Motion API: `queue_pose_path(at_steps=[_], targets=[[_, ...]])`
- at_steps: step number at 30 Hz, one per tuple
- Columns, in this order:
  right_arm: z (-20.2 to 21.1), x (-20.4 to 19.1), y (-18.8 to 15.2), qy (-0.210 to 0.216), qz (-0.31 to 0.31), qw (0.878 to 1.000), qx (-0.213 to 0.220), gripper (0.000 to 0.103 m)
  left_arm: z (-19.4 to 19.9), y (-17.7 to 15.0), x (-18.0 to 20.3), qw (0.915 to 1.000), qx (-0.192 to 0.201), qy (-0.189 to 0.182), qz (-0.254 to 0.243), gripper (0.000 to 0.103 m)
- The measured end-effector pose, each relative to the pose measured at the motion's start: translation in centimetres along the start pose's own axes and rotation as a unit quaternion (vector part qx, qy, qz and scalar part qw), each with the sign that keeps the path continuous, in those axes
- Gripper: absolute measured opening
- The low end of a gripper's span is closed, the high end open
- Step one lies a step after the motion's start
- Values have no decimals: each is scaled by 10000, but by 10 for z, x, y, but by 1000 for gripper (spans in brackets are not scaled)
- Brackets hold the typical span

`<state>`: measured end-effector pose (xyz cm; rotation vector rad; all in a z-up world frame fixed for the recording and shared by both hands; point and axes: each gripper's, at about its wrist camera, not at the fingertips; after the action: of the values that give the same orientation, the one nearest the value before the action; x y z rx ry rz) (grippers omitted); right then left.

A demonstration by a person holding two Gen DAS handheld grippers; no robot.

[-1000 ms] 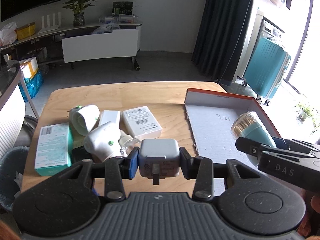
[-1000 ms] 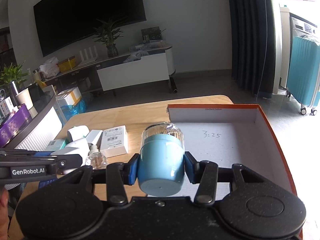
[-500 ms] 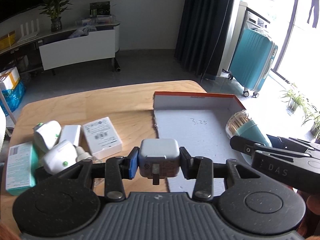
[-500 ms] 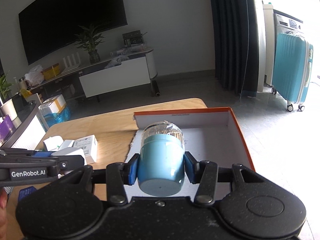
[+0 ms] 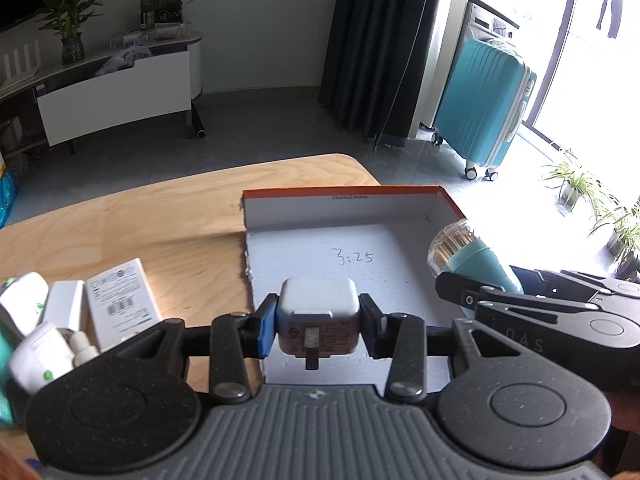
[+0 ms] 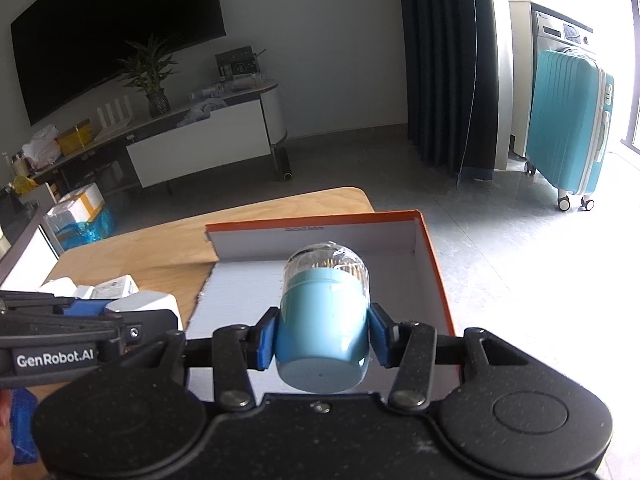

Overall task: Organize rigid objects
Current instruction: 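Carry the charger and blue container with both tools over the cardboard box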

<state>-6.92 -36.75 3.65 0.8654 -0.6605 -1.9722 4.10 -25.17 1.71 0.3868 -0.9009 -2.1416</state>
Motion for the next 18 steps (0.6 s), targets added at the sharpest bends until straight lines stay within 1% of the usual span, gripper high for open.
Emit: queue_pose_path(at_steps=[11, 18], targets=[[-50, 17, 25, -164, 206, 9989, -377, 57, -41, 21, 8, 9998, -171, -100, -11, 42], [-78, 21, 35, -228, 254, 9982, -494, 57, -62, 29, 7, 9995, -279, -109, 49, 42]])
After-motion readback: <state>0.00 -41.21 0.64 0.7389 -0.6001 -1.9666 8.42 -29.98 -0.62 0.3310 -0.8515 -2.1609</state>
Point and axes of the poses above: each gripper's, at about its wrist camera, not at the fingertips, and z roughly against the way its jaws point, x to its right, y to its top, and after that the axes turned 8 degrees about -z, right-handed
